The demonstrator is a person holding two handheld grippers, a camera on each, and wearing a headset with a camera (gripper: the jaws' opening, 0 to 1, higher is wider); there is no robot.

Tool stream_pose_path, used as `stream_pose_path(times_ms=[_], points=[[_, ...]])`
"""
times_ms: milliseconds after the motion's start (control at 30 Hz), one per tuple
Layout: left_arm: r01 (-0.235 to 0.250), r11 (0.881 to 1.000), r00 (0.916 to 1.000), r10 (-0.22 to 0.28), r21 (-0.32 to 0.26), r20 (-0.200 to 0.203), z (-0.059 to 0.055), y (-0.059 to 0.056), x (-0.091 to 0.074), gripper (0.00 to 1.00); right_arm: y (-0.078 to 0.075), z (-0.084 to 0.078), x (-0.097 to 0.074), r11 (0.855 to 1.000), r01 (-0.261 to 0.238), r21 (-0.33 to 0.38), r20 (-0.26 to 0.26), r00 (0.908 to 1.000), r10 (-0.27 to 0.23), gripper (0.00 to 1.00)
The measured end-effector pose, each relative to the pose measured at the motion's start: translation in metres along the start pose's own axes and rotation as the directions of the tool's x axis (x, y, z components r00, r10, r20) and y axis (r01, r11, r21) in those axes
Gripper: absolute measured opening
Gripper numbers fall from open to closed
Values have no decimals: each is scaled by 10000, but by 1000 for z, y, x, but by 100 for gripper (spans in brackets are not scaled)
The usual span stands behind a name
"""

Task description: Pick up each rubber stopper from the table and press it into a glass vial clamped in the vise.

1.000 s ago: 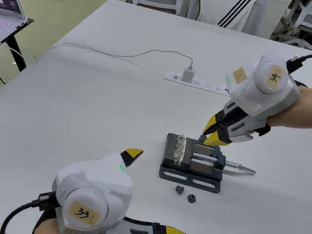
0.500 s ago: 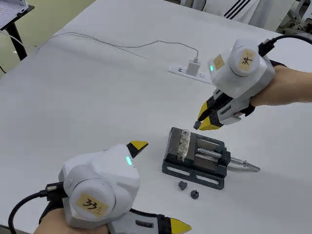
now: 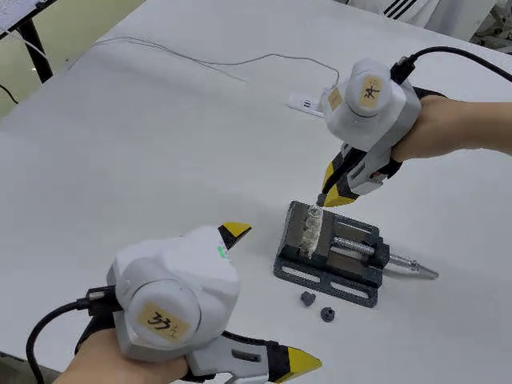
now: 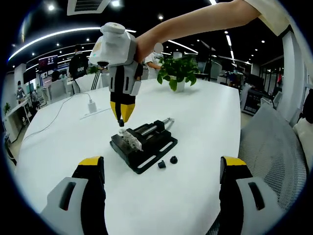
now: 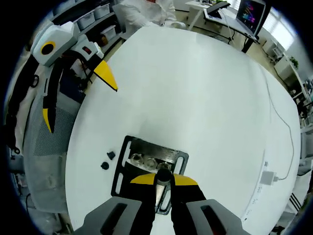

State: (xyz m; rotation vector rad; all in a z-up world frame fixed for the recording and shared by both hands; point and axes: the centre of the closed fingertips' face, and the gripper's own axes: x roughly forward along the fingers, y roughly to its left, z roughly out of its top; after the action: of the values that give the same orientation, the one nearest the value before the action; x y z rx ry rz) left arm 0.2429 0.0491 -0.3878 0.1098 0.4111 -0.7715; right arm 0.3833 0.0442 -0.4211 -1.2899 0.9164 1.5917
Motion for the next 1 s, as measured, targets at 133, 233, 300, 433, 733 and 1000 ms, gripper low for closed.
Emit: stream_pose_path(times_ms=[133,233,300,433,733,1000], points=[[-28,10000,10000,28,-57,-10,-1,1,0,98,3,1,0,9998,-146,115,-51,9999,147,6],[-53,9999,10000,53,-108,-9,-2,2,0,97,6,2,1,9997,-198,132,-69,9998,199,6],[-56,9999,10000,55,-140,-11,-3,2,0,97,6,2,3,9996,-226,138,-80,9997,227,6],[-57,9998,10000,57,-190,-13,-4,2,-1,96,6,0,6,9995,-289,160,-197,9994,293,6],[-46,9995,10000,45,-302,-34,-7,3,-1,96,6,-3,8,9992,-380,121,-435,9983,385,6],[-35,9995,10000,35,-329,-15,-7,4,0,96,3,0,10,9983,-326,492,-873,9955,368,5]])
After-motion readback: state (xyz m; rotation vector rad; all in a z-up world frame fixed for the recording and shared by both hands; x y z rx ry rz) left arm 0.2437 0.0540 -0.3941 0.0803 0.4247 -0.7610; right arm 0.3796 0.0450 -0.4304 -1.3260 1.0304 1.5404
